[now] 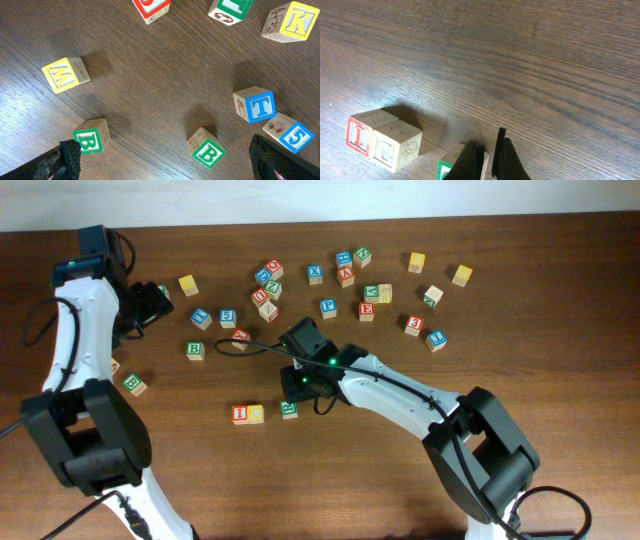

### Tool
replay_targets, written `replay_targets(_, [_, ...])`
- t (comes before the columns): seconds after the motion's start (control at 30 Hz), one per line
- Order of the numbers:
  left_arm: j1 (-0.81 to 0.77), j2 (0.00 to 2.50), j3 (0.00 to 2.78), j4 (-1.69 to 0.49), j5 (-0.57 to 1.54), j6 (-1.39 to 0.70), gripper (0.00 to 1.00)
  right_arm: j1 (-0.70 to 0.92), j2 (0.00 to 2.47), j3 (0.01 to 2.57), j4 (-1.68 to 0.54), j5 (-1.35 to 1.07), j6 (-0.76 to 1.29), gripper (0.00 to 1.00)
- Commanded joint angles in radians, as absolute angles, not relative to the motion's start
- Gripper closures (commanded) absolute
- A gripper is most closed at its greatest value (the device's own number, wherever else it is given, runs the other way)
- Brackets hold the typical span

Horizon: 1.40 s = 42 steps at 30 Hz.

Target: Spell out ICRA

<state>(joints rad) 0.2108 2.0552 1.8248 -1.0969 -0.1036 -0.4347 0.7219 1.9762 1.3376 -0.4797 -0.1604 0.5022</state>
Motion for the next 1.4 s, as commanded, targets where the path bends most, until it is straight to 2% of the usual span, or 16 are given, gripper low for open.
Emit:
replay_targets(0.0, [0.219, 2.062, 1.834, -1.097, -0.101, -0.432, 0.01, 0.742, 1.986, 1.329, -0.474, -0.173, 0.513, 0.95])
replay_targets(0.57, [0.219, 2.062, 1.834, -1.097, -0.101, -0.432, 0.01, 0.747, 1.986, 1.329, -0.498, -0.172, 0.513, 0.94])
replay_targets(0.63, [0.219, 2.062, 1.834, -1.097, -0.101, -0.432, 0.01, 0.747, 1.986, 1.329, -0.486, -0.157, 0.513, 0.91])
replay_targets(0.77, [0.219, 2.062, 1.834, -1.097, -0.101, -0.432, 0.01, 0.747, 1.986, 1.329, -0.47, -0.123, 0.513, 0.91])
replay_targets(1.13, [0.219, 2.062, 1.834, -1.097, -0.101, -0.432, 0.01, 0.747, 2.006, 1.329, -0.445, -0.124, 0.513, 0.96])
replay_targets(1.37, [0.219, 2.062, 1.834, -1.097, -0.101, -0.432, 0.01, 0.752, 2.006, 1.329, -0.516, -0.128, 0.513, 0.96])
